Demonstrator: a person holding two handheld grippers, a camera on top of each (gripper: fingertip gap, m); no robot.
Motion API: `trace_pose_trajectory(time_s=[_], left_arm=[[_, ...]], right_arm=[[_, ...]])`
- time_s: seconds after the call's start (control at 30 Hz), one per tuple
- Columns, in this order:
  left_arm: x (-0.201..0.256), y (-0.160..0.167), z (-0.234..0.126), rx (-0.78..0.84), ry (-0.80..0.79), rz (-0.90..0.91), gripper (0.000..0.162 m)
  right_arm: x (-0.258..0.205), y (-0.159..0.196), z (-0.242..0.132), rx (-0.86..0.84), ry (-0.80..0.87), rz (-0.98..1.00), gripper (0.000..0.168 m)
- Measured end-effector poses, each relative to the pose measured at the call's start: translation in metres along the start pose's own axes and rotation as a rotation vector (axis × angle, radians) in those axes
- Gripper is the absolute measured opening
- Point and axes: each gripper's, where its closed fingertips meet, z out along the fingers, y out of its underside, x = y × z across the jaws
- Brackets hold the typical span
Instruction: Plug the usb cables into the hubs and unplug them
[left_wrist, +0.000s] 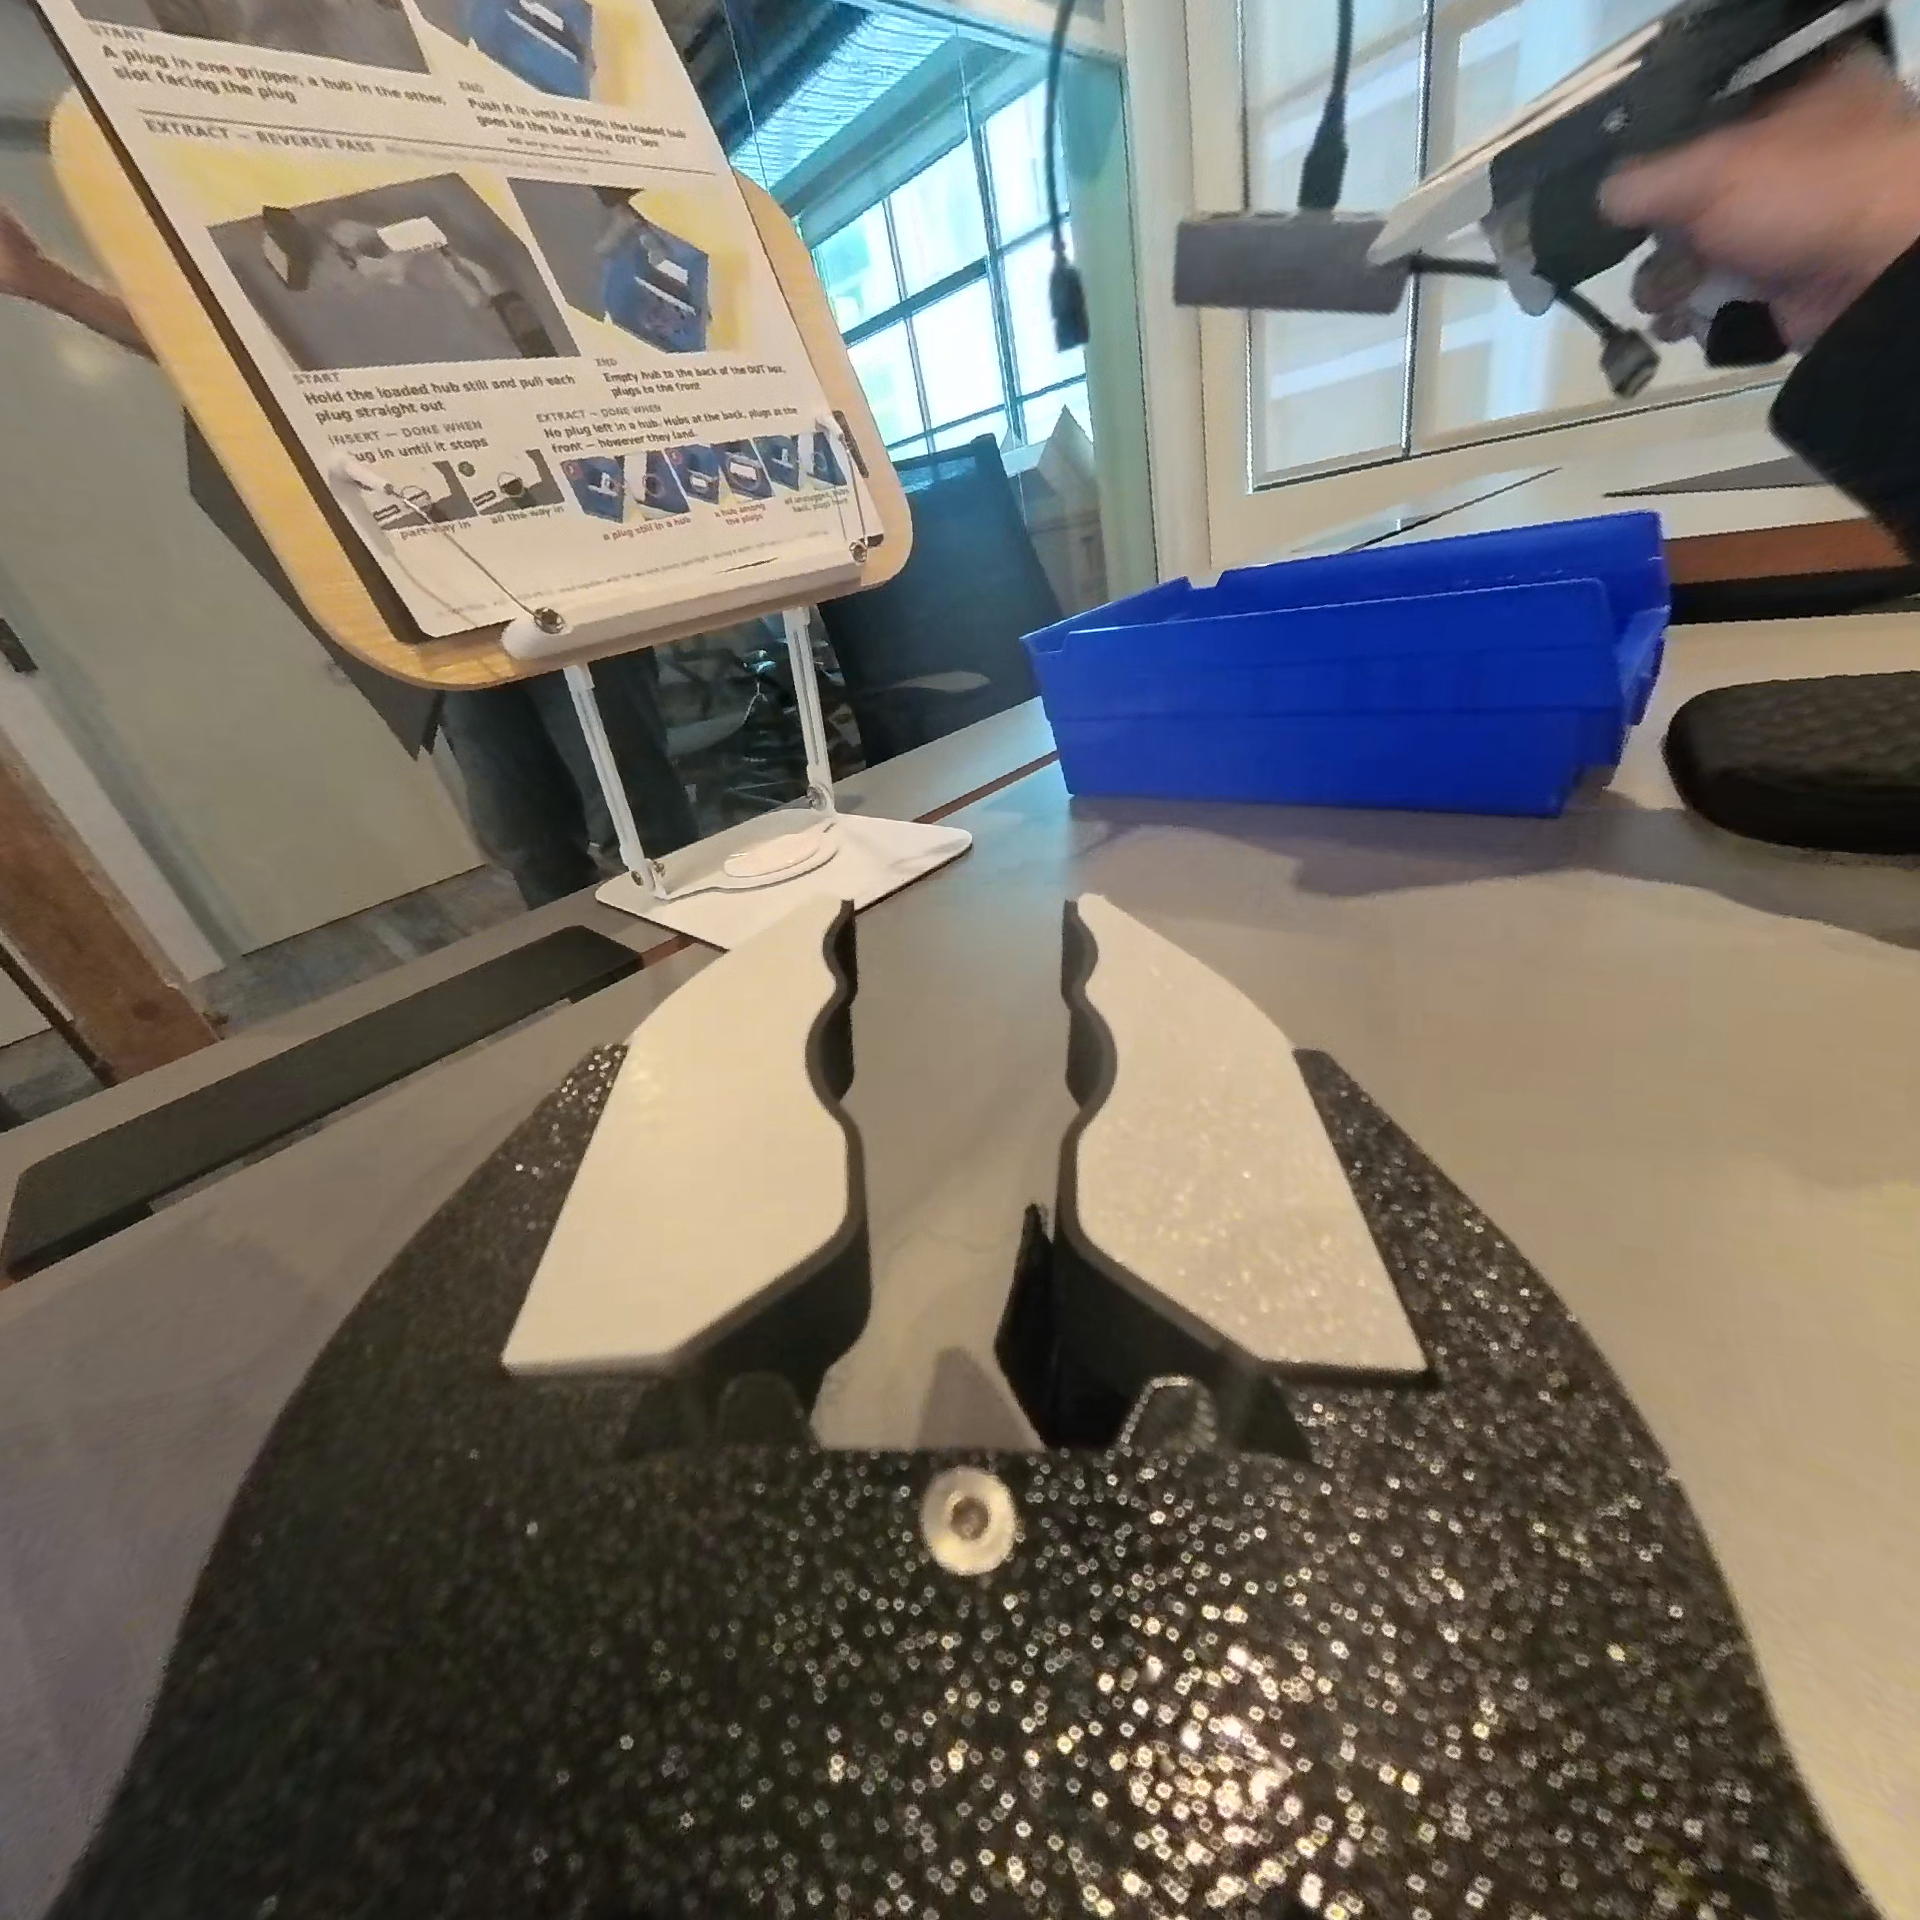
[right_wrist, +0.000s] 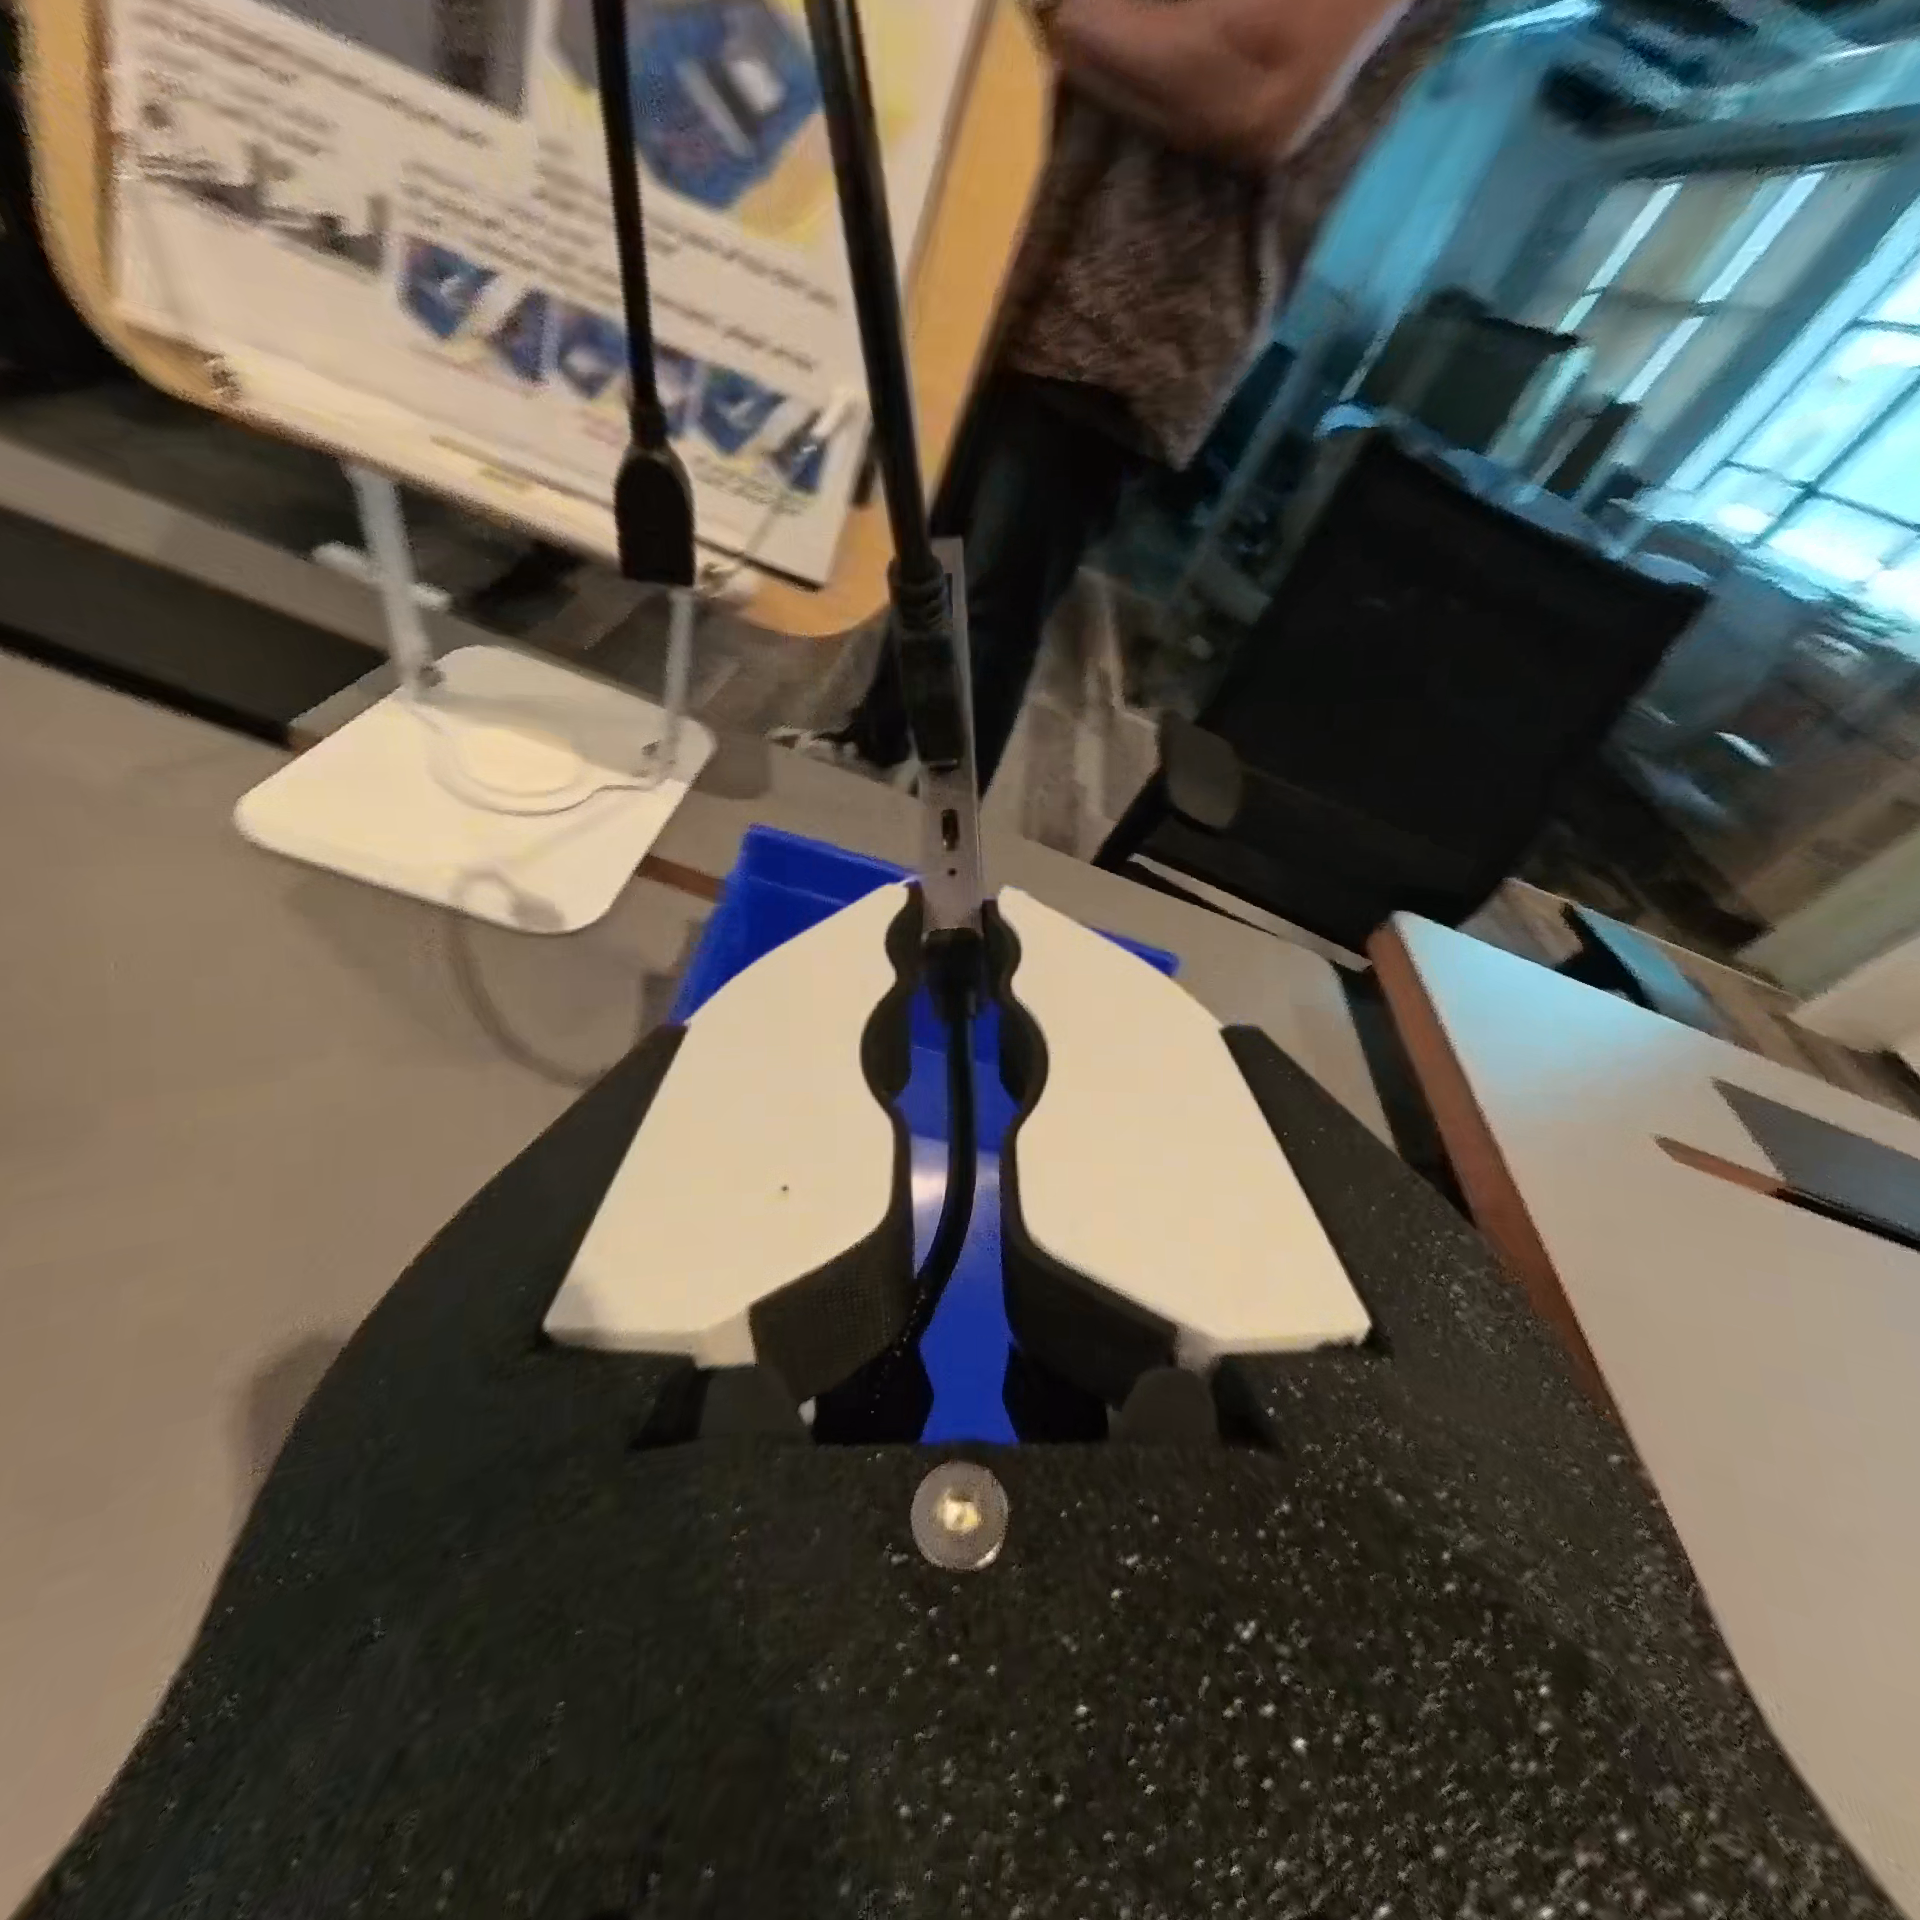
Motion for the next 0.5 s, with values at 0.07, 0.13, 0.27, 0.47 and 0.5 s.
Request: trace_pose_trajectory(time_s=[0.07,0.13,0.27,0.47,0.5], left_arm=[[-0.001,0.0,0.0,0.002,-0.002,-0.008,0.037],[-0.002,0.0,0.0,0.004,-0.002,-0.016,0.037],[-0.002,0.0,0.0,0.004,-0.003,-0.023,0.036],[-0.002,0.0,0.0,0.001,-0.001,-0.014,0.035],[-0.001,0.0,0.0,0.001,-0.001,-0.012,0.035]], right_arm=[[0.012,0.001,-0.001,0.034,0.051,0.02,0.011],[0.021,0.002,-0.002,0.069,0.085,0.014,0.011],[0.039,0.015,0.0,0.029,0.17,-0.066,0.011],[0.052,0.035,0.012,0.045,0.262,-0.2,0.011],[0.052,0.043,0.016,0.014,0.257,-0.211,0.011]])
